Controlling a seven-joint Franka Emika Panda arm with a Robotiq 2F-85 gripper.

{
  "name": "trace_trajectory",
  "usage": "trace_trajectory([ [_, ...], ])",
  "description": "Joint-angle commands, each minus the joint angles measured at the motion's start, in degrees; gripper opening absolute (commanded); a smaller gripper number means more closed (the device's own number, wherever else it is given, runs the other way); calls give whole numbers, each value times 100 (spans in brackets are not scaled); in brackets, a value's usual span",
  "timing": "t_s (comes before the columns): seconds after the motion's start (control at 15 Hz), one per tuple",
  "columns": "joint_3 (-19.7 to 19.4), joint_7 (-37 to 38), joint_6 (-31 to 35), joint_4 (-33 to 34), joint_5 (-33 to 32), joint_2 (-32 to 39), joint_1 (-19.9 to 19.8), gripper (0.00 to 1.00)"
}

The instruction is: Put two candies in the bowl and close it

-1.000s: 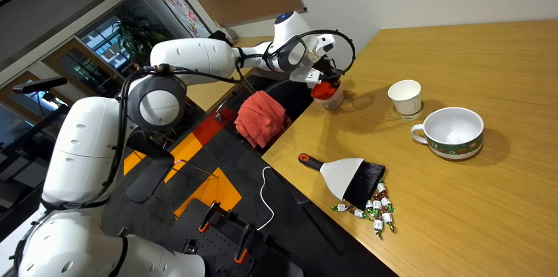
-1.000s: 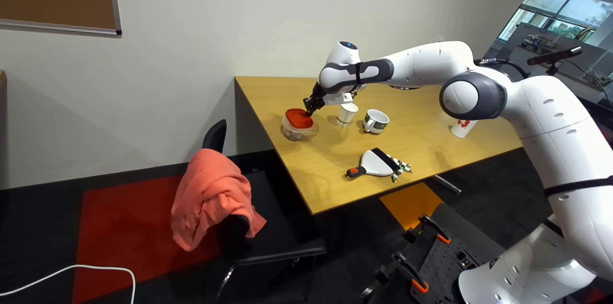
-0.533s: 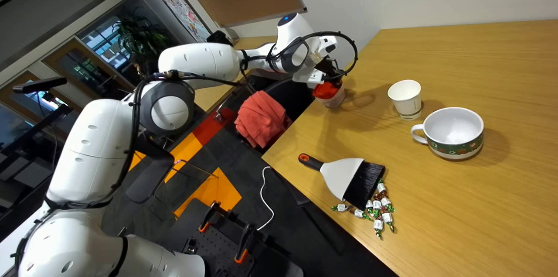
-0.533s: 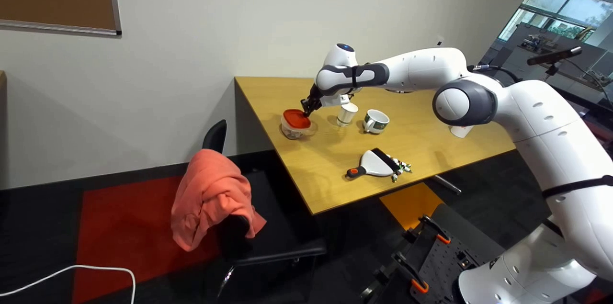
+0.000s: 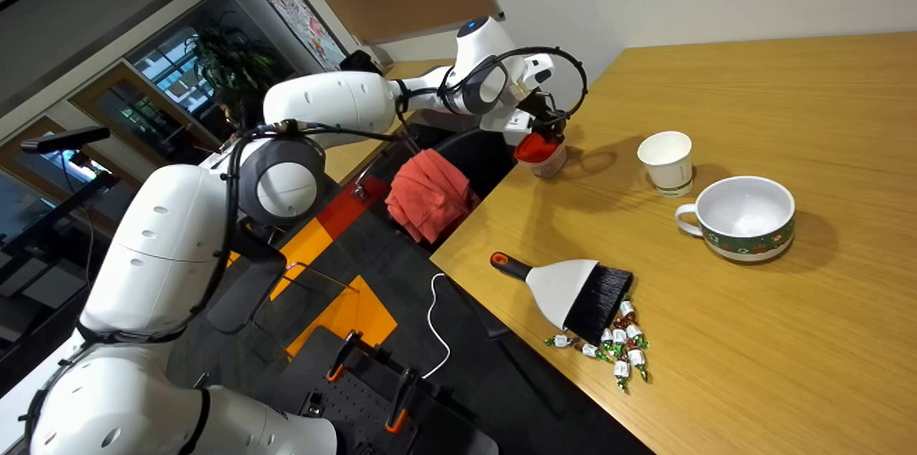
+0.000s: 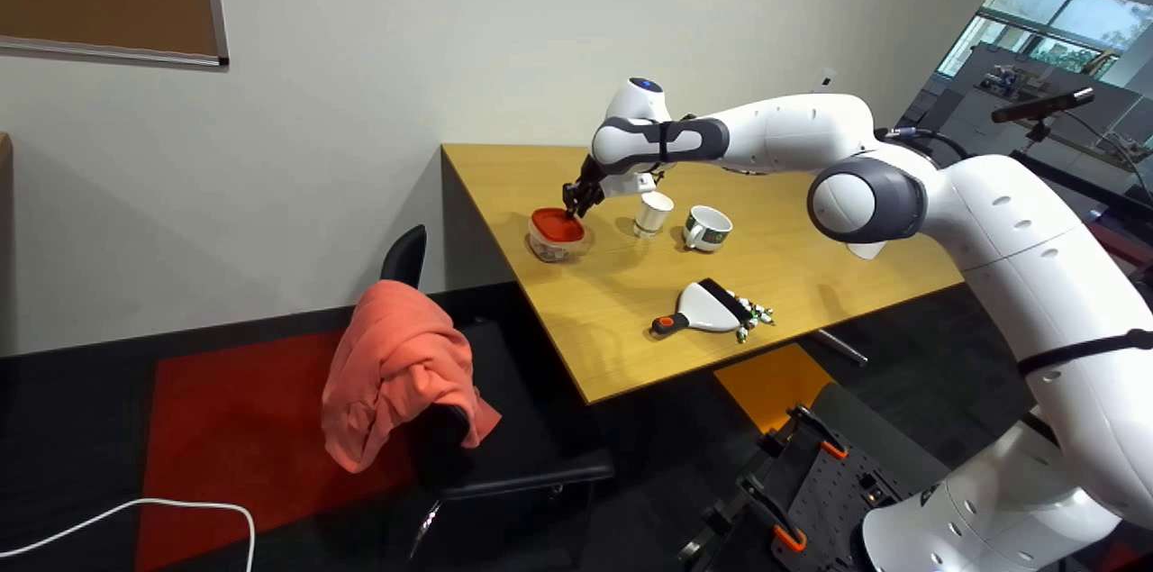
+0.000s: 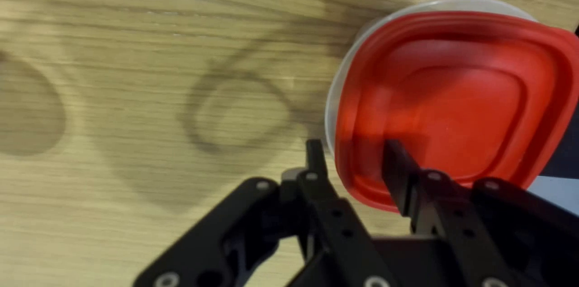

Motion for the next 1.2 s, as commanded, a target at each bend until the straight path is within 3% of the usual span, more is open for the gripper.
trace_trajectory([
  [0.0,6,142,-186,70,-11,-132,58,70],
  [0.27,-42,64,-101,-463,-54,-644,162,100],
  [1.13,-171,182,130,-3486,-351,-3013,525,100],
])
